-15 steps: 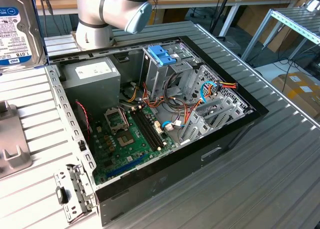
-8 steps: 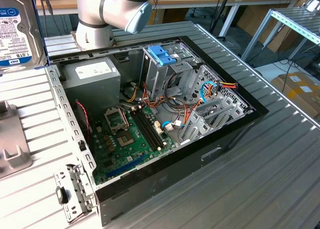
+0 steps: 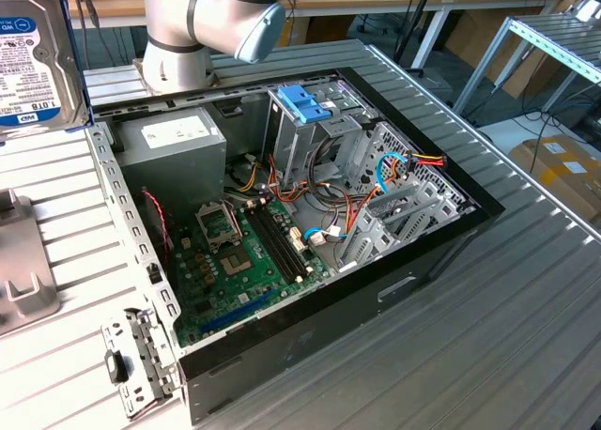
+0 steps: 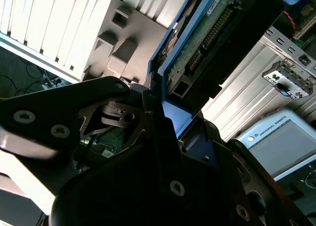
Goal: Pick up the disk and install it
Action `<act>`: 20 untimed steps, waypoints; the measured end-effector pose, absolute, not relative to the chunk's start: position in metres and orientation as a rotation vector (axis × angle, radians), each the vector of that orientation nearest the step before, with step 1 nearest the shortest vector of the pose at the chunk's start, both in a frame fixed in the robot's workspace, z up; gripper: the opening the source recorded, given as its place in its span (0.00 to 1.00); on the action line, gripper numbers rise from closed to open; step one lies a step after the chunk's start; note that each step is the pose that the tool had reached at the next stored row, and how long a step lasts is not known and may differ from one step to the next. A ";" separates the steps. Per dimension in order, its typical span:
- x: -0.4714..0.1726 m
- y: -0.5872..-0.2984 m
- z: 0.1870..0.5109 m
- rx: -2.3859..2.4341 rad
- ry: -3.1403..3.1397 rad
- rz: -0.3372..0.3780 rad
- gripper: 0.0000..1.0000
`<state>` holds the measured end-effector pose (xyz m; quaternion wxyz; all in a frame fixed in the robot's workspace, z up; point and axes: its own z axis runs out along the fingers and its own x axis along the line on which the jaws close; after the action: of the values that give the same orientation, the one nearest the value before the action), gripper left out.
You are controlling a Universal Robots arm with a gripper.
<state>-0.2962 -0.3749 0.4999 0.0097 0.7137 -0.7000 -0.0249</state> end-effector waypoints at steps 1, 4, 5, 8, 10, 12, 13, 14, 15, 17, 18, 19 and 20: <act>-0.296 -0.375 0.500 2.228 -2.186 -0.078 0.37; -0.296 -0.378 0.500 2.228 -2.186 -0.078 0.37; -0.296 -0.378 0.500 2.228 -2.186 -0.078 0.37; -0.296 -0.379 0.500 2.228 -2.186 -0.078 0.37; -0.296 -0.380 0.500 2.228 -2.186 -0.078 0.37; -0.296 -0.382 0.500 2.228 -2.186 -0.078 0.37; -0.296 -0.382 0.500 2.228 -2.186 -0.078 0.37; -0.296 -0.383 0.499 2.228 -2.186 -0.078 0.37; -0.296 -0.383 0.499 2.228 -2.186 -0.078 0.37; -0.296 -0.384 0.499 2.228 -2.186 -0.078 0.37; -0.296 -0.385 0.499 2.228 -2.186 -0.078 0.37; -0.296 -0.385 0.499 2.228 -2.186 -0.078 0.37; -0.296 -0.385 0.499 2.228 -2.186 -0.078 0.37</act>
<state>-0.2962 -0.3853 0.4994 0.0097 0.7136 -0.7000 -0.0249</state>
